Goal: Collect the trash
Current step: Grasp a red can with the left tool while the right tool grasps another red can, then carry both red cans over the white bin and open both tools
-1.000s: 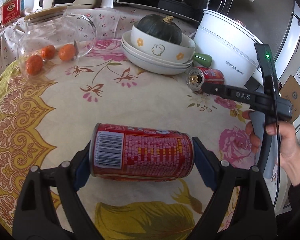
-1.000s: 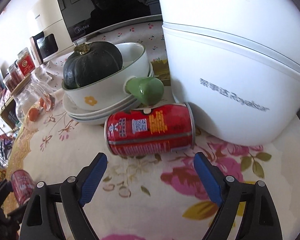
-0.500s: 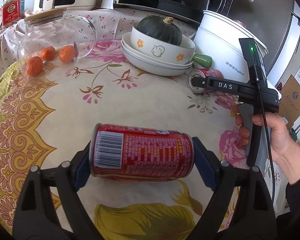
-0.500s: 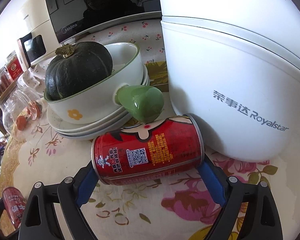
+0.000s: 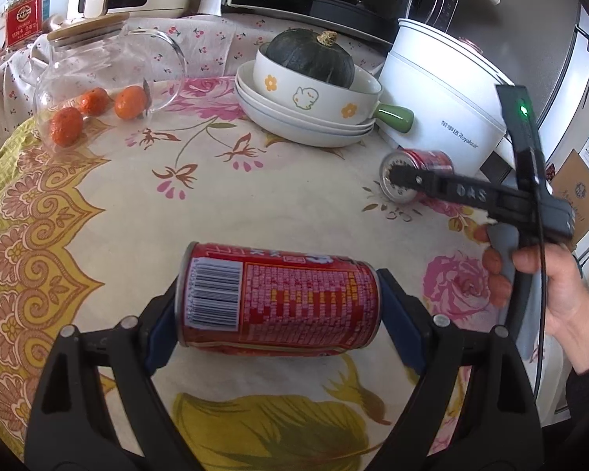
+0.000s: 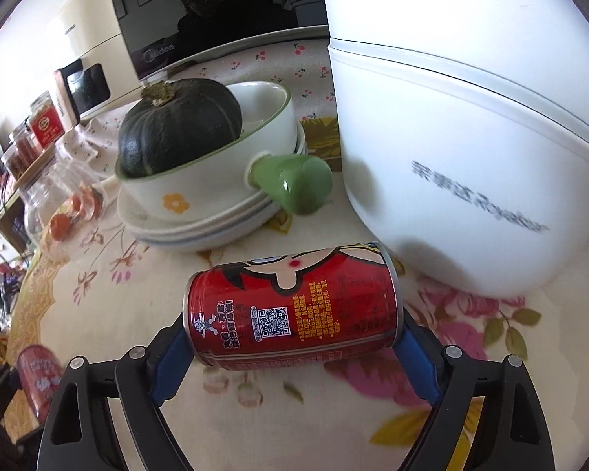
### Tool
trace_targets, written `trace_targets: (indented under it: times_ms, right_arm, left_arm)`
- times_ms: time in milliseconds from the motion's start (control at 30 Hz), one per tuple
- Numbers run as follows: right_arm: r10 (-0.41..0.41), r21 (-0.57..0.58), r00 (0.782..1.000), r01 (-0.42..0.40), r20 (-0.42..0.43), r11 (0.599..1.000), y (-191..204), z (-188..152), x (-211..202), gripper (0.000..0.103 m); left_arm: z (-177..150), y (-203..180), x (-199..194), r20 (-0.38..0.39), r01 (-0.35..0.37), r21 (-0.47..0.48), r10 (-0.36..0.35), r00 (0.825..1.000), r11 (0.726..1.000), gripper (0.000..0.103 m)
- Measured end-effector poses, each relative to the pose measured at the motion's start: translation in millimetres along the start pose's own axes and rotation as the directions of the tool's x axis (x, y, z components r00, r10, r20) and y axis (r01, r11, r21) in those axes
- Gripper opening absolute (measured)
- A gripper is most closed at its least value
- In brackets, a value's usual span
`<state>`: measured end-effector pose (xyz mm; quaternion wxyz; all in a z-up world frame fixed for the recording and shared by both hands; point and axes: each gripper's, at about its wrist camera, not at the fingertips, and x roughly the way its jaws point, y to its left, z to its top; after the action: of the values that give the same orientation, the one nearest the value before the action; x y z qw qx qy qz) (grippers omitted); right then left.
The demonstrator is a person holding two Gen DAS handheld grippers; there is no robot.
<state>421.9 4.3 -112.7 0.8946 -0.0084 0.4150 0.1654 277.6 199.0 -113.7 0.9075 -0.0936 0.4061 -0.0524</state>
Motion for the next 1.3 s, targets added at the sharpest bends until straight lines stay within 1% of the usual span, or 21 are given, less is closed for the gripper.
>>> trace_targets:
  times_ms: [200,333,433,633,900,1033,1133,1233,1300]
  right_arm:
    - [-0.024,-0.035,0.999,0.024,-0.026,0.999,-10,-29,-53,0.091]
    - [-0.047,-0.047,0.998,0.046,-0.037,0.998,-25,-53,-94,0.091]
    - [-0.059,-0.044,0.997,0.057,-0.040,0.997,-31,-64,-117,0.091]
    - [-0.090,-0.039,0.995,0.089,-0.037,0.995,-60,-97,-179,0.091]
    - [-0.122,-0.019,0.992,0.121,-0.023,0.992,-97,-140,-252,0.091]
    - [-0.136,0.018,0.990,0.136,-0.025,0.991,-119,-160,-283,0.091]
    - [-0.126,0.090,0.989,0.133,-0.073,0.987,-142,-178,-303,0.091]
    - [-0.115,0.138,0.991,0.124,-0.071,0.983,-162,-195,-321,0.091]
    - [-0.122,0.159,0.990,0.132,-0.070,0.978,-173,-207,-329,0.092]
  left_arm:
    - [-5,-32,-11,-0.042,-0.004,0.009,0.004,0.999,1.000,0.089]
    - [-10,-57,-31,-0.055,-0.001,0.033,0.003,0.999,0.999,0.089]
    - [-15,-79,-47,-0.060,-0.005,0.061,0.009,0.998,0.998,0.089]
    - [-35,-122,-70,-0.095,-0.012,0.129,0.025,0.995,0.992,0.089]
    - [-63,-183,-103,-0.106,0.004,0.194,0.016,0.994,0.981,0.089]
    - [-80,-216,-119,-0.101,0.026,0.220,-0.003,0.995,0.975,0.089]
    - [-93,-237,-127,-0.101,0.047,0.229,-0.024,0.995,0.972,0.089]
    - [-107,-256,-130,-0.112,0.070,0.232,-0.045,0.993,0.970,0.089]
    - [-116,-268,-128,-0.125,0.083,0.239,-0.054,0.991,0.968,0.089]
